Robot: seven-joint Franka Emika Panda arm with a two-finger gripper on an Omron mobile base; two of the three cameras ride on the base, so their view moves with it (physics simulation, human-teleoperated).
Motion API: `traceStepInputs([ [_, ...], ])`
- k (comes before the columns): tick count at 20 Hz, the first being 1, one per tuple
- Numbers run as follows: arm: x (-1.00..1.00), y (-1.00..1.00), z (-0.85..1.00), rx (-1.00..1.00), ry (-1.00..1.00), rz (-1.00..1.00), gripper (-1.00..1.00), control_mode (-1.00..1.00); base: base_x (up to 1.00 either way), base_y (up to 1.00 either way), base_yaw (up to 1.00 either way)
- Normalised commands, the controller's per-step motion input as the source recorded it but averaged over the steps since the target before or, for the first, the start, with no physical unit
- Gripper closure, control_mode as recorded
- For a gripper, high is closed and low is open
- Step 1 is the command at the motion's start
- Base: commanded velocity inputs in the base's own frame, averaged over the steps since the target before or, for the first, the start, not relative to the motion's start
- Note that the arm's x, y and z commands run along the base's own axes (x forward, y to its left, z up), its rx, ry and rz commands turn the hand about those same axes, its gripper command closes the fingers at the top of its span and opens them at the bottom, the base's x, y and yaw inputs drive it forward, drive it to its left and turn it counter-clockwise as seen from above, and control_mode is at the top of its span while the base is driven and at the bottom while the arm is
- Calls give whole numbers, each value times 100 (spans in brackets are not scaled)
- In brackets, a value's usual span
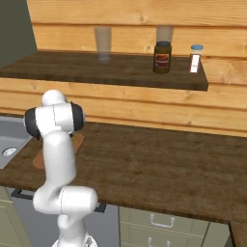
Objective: Pick up the sponge from the counter and clean the cutting board by briefly scrubbing or pressing down on the cutting board. Once finished, release the sponge.
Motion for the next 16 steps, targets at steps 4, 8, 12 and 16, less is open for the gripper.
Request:
traceStepInputs([
  [4,0,72,11,0,-4,0,100,-100,0,0,0],
  [8,0,42,-91,-12,-4,5,100,-100,0,0,0],
  [12,0,9,-72,-7,-11,10,100,-100,0,0,0],
  [16,4,54,0,0,-7,1,100,-100,0,0,0],
])
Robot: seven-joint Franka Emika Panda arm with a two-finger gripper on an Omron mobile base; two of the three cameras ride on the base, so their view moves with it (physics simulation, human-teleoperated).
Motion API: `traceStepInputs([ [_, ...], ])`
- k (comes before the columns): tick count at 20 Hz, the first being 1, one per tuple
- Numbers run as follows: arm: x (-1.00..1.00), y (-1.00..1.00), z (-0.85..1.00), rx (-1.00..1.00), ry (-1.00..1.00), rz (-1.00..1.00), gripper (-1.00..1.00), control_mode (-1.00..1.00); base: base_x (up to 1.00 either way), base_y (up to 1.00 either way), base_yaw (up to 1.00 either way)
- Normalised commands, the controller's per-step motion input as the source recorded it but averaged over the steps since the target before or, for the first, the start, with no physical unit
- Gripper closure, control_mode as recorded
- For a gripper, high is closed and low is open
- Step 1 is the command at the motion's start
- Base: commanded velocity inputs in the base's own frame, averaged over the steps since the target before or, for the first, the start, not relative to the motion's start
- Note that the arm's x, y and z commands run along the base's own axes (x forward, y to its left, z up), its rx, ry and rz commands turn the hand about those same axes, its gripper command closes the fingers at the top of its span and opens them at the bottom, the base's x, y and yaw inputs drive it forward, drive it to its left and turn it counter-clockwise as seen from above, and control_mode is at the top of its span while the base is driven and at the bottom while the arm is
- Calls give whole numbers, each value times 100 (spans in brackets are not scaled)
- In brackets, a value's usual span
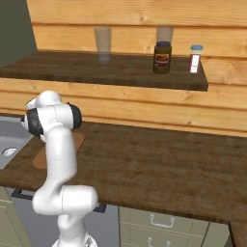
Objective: Pick up the sponge from the counter and clean the cutting board by briefly scrubbing or pressing down on the cutting board. Once finished, release the sponge.
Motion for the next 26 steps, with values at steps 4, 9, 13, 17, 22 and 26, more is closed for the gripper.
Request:
traceStepInputs([
  [4,-23,12,-25,0,-7,6,100,-100,0,0,0],
  [9,-46,-45,-92,0,-3,11,100,-100,0,0,0],
  [13,-78,-56,-29,12,-6,9,100,-100,0,0,0],
  [17,-100,-39,38,16,-12,1,100,-100,0,0,0],
  [22,-46,-12,-58,3,4,0,100,-100,0,0,0],
  [26,0,9,-81,0,5,0,100,-100,0,0,0],
])
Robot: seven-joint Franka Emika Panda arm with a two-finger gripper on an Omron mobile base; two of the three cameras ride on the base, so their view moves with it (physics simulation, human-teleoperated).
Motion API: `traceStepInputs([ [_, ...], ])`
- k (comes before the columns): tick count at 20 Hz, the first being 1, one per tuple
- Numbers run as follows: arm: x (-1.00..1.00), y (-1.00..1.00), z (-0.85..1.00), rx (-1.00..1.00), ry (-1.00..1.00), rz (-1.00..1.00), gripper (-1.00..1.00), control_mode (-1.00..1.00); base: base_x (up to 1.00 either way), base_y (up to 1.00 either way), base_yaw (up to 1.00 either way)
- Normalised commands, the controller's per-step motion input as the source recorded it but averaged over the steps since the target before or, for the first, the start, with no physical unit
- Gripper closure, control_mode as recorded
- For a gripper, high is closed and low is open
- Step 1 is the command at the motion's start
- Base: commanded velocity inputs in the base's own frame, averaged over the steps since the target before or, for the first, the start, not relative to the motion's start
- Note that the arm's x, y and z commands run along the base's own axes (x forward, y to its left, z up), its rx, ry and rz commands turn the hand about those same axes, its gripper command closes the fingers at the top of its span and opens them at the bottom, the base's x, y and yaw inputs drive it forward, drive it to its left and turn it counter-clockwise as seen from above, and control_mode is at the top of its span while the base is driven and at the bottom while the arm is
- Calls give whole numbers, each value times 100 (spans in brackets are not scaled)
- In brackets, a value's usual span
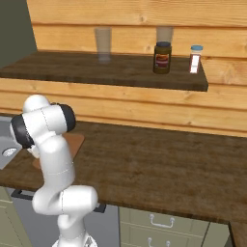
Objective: Pick up the sponge from the counter and clean the cutting board by briefly scrubbing or pressing down on the cutting board. Once finished, release the sponge.
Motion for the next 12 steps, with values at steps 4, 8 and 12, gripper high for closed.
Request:
traceStepInputs([
  [4,-22,-44,2,1,0,0,100,-100,0,0,0],
  [8,-29,-100,-5,1,0,0,100,-100,0,0,0],
  [12,-6,-76,-81,-1,1,1,100,-100,0,0,0],
])
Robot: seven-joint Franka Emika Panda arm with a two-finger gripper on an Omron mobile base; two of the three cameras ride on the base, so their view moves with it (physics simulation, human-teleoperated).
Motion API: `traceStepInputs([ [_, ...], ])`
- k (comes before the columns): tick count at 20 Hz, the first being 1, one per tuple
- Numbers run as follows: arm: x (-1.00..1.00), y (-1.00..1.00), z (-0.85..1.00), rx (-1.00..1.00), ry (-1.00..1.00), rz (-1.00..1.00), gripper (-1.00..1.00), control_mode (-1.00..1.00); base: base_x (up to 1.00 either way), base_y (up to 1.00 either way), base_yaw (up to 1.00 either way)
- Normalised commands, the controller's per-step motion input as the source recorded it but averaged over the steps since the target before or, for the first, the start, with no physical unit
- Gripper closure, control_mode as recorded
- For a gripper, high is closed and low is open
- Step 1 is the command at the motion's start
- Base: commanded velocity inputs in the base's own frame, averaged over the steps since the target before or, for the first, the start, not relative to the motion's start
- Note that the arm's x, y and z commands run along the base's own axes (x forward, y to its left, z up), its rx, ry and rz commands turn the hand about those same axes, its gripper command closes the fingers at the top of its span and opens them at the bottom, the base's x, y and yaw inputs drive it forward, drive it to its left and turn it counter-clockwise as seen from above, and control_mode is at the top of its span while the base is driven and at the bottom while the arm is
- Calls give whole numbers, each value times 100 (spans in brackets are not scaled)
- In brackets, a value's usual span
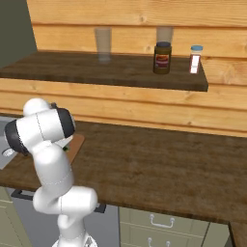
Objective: Pick up the sponge from the counter and clean the cutting board by briefly scrubbing or pressing down on the cutting board. Once finished, release the sponge.
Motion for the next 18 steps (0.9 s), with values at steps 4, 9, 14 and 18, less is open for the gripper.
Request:
traceStepInputs([
  [4,0,-48,-76,-7,-2,1,100,-100,0,0,0],
  [9,-2,-84,-2,6,0,0,100,-100,0,0,0],
  [14,-24,-56,-71,-6,0,0,100,-100,0,0,0],
  [18,0,12,-85,-33,3,3,100,-100,0,0,0],
])
